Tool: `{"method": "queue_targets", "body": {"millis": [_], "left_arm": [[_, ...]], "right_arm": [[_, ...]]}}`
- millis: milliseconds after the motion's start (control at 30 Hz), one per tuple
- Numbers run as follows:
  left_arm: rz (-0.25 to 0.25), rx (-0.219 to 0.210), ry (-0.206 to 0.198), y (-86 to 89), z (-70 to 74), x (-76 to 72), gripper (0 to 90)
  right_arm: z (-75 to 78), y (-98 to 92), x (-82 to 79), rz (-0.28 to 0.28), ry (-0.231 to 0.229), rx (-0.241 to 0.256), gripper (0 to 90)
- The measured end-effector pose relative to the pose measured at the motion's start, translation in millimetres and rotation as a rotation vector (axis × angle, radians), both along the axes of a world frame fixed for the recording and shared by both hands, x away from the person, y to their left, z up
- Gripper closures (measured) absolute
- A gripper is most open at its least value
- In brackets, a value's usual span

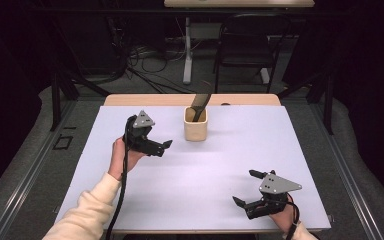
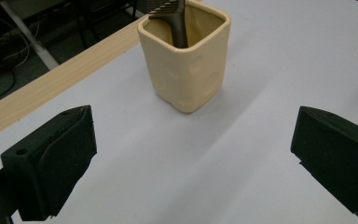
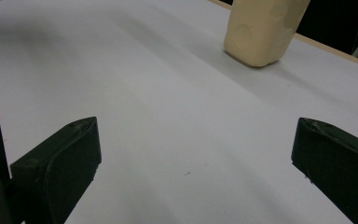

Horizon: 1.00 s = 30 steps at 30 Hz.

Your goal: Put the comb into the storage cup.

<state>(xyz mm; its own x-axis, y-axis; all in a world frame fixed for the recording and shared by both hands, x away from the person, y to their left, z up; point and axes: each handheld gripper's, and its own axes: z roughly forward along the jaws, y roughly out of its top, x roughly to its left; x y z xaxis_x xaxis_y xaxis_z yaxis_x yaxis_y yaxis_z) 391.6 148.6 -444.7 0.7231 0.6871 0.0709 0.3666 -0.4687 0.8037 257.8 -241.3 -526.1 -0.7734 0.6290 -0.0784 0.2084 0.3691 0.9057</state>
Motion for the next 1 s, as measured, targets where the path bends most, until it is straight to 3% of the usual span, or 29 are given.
{"method": "queue_targets", "body": {"millis": [567, 767, 900, 1000], "left_arm": [[0.035, -0.023, -0.004, 14.1, -31.0, -32.8, 0.0], [0.055, -0.026, -0.011, 21.0, -44.2, -38.1, 0.0], [0.063, -0.032, -0.02, 24.2, -50.6, -43.3, 0.0], [0.073, -0.023, -0.049, 26.9, -55.1, -50.9, 0.0]], "right_arm": [[0.0, 0.2, 0.0, 0.002, 0.003, -0.006, 1.0], [-0.2, 0.4, 0.1, 0.002, 0.002, -0.008, 1.0], [-0.2, 0.6, 0.0, 0.002, -0.001, -0.011, 1.0], [-0.5, 1.0, -0.1, -0.001, 0.001, -0.011, 1.0]]}}
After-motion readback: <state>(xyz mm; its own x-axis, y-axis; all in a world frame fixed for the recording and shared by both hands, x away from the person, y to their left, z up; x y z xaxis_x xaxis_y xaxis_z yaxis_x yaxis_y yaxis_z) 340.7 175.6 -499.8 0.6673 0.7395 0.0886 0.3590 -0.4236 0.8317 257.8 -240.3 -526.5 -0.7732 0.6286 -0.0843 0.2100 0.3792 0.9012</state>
